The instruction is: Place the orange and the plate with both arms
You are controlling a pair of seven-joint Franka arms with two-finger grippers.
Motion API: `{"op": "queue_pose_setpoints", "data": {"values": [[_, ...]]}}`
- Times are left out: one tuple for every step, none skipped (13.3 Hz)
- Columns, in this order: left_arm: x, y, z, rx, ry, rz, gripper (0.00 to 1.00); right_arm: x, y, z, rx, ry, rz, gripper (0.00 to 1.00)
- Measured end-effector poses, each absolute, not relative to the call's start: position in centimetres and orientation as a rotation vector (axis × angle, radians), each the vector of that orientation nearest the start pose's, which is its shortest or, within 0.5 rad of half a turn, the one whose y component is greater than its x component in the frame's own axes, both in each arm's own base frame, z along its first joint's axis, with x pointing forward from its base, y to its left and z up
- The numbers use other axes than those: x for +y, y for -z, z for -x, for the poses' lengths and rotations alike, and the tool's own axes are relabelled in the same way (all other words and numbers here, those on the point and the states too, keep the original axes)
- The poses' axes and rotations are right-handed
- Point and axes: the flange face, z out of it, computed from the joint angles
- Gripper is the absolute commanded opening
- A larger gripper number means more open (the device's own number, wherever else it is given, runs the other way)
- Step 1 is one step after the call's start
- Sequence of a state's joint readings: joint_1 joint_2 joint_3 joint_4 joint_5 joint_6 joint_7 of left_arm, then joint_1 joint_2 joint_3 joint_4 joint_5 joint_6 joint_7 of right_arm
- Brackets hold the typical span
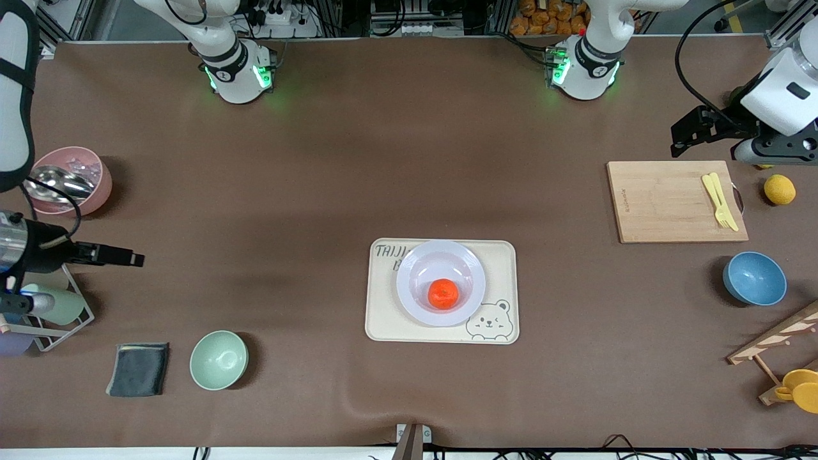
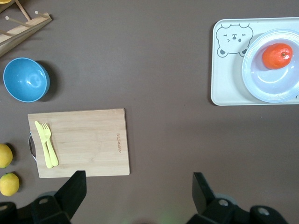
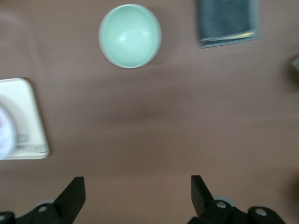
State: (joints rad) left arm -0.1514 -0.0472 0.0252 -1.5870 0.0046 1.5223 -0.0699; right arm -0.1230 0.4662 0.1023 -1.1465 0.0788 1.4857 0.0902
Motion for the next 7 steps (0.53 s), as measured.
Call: {"op": "queue_pose_setpoints", "data": {"values": [[-6.6,-63.8,-53.1,0.088,-0.029,3.135,1.0,-1.0,-54.1,-67.0,0.206,-0.189,3.044,1.0],[-6.6,-63.7,-53.0,0.088,-0.034,3.135,1.0,0.3,-55.2,-66.3,0.236,-0.182,3.064,1.0],[-6.6,-63.7,-53.0,0.088,-0.04,3.134,1.0,1.4,-56.1,-65.4,0.249,-0.179,3.078,1.0],[-6.6,-63.6,-53.0,0.087,-0.044,3.134,1.0,2.0,-56.7,-64.4,0.255,-0.174,3.086,1.0],[-6.6,-63.5,-53.1,0.087,-0.047,3.134,1.0,2.2,-57.2,-63.4,0.257,-0.153,3.09,1.0],[-6.6,-63.4,-53.1,0.086,-0.049,3.133,1.0,2.3,-57.6,-62.3,0.258,-0.123,3.094,1.0],[-6.6,-63.3,-53.2,0.086,-0.052,3.133,1.0,2.4,-57.9,-61.1,0.259,-0.085,3.099,1.0]]}}
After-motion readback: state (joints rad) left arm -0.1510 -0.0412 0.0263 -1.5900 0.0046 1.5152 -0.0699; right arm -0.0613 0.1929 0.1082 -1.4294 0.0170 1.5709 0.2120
